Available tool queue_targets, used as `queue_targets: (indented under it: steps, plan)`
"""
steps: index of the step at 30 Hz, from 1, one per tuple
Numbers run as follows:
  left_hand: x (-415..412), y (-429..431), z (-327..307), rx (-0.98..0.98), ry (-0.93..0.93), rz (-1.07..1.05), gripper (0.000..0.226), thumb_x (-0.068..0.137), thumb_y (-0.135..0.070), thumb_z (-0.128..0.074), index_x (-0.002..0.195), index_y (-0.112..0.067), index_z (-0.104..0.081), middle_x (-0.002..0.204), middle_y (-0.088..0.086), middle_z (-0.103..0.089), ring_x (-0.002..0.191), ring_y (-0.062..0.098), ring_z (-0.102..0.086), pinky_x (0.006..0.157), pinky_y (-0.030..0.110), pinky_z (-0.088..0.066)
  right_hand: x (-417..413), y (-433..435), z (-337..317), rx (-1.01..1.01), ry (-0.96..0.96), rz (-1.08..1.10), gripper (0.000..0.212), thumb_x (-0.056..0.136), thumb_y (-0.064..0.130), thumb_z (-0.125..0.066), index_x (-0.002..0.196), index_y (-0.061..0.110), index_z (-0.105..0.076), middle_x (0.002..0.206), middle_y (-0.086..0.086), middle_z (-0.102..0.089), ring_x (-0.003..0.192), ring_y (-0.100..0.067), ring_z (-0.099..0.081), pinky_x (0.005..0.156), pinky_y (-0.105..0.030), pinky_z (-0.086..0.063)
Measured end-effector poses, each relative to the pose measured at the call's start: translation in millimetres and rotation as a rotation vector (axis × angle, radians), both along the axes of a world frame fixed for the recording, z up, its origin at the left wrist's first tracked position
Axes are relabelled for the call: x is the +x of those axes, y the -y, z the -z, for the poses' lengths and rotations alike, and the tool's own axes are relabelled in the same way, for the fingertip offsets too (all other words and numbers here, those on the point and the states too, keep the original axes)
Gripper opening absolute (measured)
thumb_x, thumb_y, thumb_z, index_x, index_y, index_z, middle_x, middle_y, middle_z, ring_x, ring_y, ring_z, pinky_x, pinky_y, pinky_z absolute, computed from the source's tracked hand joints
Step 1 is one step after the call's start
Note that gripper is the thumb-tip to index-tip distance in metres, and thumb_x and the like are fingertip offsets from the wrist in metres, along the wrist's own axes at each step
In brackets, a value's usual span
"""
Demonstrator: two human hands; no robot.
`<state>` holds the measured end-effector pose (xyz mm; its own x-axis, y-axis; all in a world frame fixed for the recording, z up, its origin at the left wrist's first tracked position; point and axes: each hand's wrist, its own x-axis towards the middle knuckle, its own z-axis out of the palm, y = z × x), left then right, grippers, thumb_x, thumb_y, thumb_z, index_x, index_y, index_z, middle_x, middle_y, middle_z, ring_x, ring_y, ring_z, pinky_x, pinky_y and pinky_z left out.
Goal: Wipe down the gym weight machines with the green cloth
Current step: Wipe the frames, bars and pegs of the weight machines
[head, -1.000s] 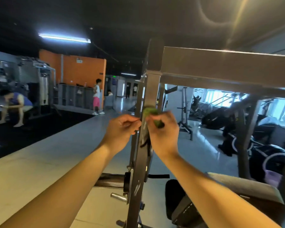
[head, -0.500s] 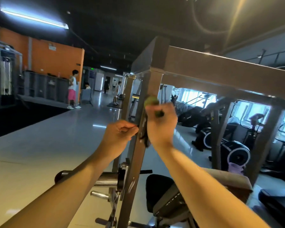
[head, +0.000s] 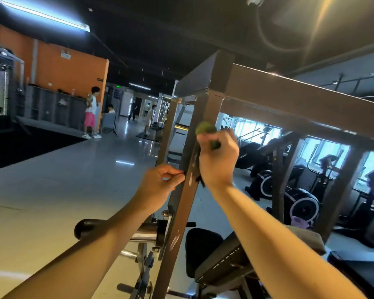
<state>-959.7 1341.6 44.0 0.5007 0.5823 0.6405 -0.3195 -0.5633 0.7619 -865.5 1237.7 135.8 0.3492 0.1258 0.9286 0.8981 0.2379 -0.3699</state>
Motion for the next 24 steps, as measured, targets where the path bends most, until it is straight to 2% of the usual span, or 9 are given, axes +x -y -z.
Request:
queue_targets:
  steps: [3,5,8,10,13,15,17,21,24]
  plan:
    - [-1.3,-1.3,11.2,-0.036,0.029,0.027,0.011,0.091,-0.008,-0.073,0.095,-0.018,-0.076,0.088,-0.005,-0.074,0.085,0.009,-0.071,0.071,0.024,-0.059,-0.9,6.7,73.1,-0.113,-0.111,-0.02,0.027,0.086,0.002,-0.077,0.075,0.017,-0.057,0.088,0.009,-0.056,0.078,-0.006,-0.059,0.067,-0.012,-0.044]
    - [-2.0,-0.3,17.3,-0.027,0.025,0.022,0.013,0.091,-0.008,-0.073,0.095,-0.02,-0.075,0.09,-0.003,-0.074,0.085,0.01,-0.07,0.071,0.025,-0.059,-2.2,10.7,97.6,-0.178,-0.164,-0.023,0.026,0.084,0.001,-0.079,0.072,0.015,-0.06,0.084,0.008,-0.055,0.074,-0.009,-0.057,0.065,-0.012,-0.043]
    - [-2.3,4.8,26.6,-0.037,0.031,0.01,0.011,0.093,-0.009,-0.071,0.097,-0.018,-0.075,0.093,0.0,-0.073,0.086,0.011,-0.07,0.073,0.026,-0.06,-6.5,11.6,70.7,-0.202,-0.138,-0.019,0.024,0.084,0.003,-0.079,0.073,0.018,-0.064,0.09,0.009,-0.059,0.084,-0.003,-0.06,0.073,-0.011,-0.046]
    - [-2.1,8.2,32.3,-0.016,0.022,-0.042,0.01,0.095,-0.015,-0.069,0.099,-0.022,-0.074,0.095,-0.006,-0.073,0.09,0.005,-0.069,0.078,0.022,-0.058,-9.5,6.9,27.9,-0.157,-0.109,-0.007,0.025,0.088,0.007,-0.076,0.073,0.024,-0.065,0.093,0.01,-0.064,0.087,0.002,-0.062,0.077,-0.016,-0.052]
    - [-1.0,12.0,40.8,0.048,-0.023,-0.127,0.008,0.096,-0.024,-0.068,0.103,-0.027,-0.071,0.099,-0.016,-0.071,0.096,-0.004,-0.066,0.083,0.014,-0.054,-12.3,3.5,-15.6,-0.068,-0.092,-0.058,0.029,0.087,0.0,-0.076,0.073,0.023,-0.065,0.08,0.026,-0.066,0.079,0.01,-0.064,0.072,-0.015,-0.055]
    - [-1.1,11.5,44.8,0.063,-0.02,-0.136,0.008,0.096,-0.024,-0.069,0.101,-0.03,-0.07,0.098,-0.018,-0.07,0.095,-0.005,-0.065,0.082,0.012,-0.053,-14.0,3.5,-3.7,-0.033,-0.079,-0.054,0.023,0.086,-0.001,-0.077,0.075,0.015,-0.063,0.085,0.017,-0.063,0.08,0.01,-0.06,0.071,-0.011,-0.05]
    - [-1.1,10.9,50.2,0.086,-0.008,-0.125,0.008,0.094,-0.02,-0.071,0.098,-0.027,-0.07,0.095,-0.014,-0.071,0.092,0.0,-0.068,0.08,0.014,-0.054,-8.5,5.1,37.3,-0.06,-0.077,-0.047,0.026,0.085,-0.001,-0.076,0.075,0.015,-0.059,0.092,0.003,-0.058,0.084,0.004,-0.058,0.073,-0.011,-0.047]
    - [-5.5,11.4,59.6,0.124,-0.003,-0.112,0.014,0.09,-0.007,-0.074,0.094,-0.02,-0.071,0.092,-0.006,-0.069,0.087,0.005,-0.068,0.076,0.013,-0.053,-13.0,21.7,123.3,-0.281,-0.194,-0.033,0.039,0.086,0.004,-0.078,0.071,0.03,-0.053,0.079,0.011,-0.053,0.079,-0.001,-0.059,0.064,-0.011,-0.045]
    - [-8.2,13.8,64.6,0.146,-0.026,-0.117,0.011,0.09,-0.007,-0.074,0.094,-0.017,-0.072,0.092,-0.005,-0.07,0.088,0.005,-0.068,0.078,0.013,-0.053,-11.4,19.8,103.0,-0.286,-0.132,0.008,0.036,0.084,0.005,-0.08,0.068,0.026,-0.056,0.083,0.013,-0.054,0.082,0.005,-0.058,0.067,-0.006,-0.044]
